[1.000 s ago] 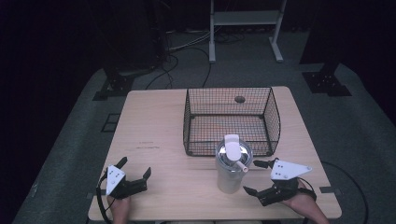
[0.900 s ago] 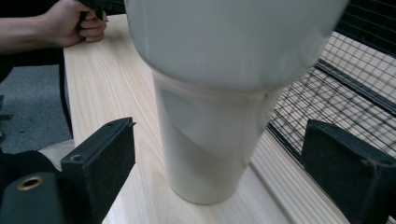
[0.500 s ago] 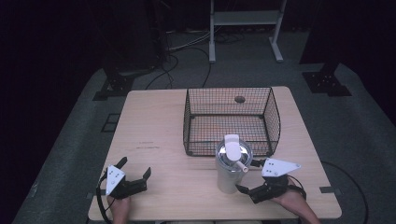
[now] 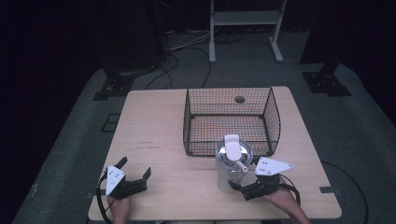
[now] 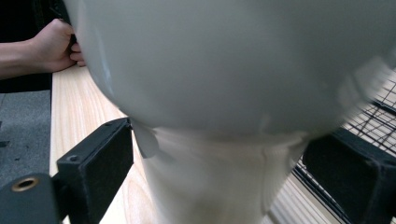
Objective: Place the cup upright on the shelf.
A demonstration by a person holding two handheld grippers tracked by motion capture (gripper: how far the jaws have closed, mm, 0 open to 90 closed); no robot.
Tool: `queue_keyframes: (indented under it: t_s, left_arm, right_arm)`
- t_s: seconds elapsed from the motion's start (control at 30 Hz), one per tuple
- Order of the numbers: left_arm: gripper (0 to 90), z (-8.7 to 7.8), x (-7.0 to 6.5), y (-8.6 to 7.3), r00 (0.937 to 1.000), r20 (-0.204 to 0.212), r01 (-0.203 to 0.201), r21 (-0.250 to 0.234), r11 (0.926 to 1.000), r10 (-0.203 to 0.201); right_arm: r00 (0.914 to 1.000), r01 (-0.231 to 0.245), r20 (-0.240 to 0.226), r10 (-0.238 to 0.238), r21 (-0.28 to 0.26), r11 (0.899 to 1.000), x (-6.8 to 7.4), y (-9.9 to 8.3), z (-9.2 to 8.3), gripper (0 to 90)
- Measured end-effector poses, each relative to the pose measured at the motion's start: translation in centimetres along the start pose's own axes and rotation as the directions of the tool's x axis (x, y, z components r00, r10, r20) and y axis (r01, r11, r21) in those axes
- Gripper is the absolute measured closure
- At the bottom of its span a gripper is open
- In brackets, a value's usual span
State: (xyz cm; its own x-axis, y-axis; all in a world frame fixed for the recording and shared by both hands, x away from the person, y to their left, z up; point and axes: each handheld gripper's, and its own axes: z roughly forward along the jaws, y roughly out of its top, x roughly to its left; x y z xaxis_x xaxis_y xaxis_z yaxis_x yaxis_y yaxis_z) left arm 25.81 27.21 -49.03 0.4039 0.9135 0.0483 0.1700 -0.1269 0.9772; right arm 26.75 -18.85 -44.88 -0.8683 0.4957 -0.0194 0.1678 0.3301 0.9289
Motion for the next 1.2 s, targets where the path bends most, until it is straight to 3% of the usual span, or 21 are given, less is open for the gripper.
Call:
queue_keyframes:
  t_s: [0.4,1.2]
  left_arm:
    - [0.0,0.0,0.0,0.0,1.0,0.0,0.0,-0.002,1.0,0.0]
    - [0.0,-0.1,0.1,0.0,1.0,0.004,0.001,-0.005,1.0,-0.001]
  right_arm:
    - [0.9999,0.001,0.016,0.0,-0.053,0.999,0.2,-0.2,1.2,7.2]
    - [0.9998,0.014,0.016,-0.012,-0.095,0.995,0.1,-0.2,1.5,9.1]
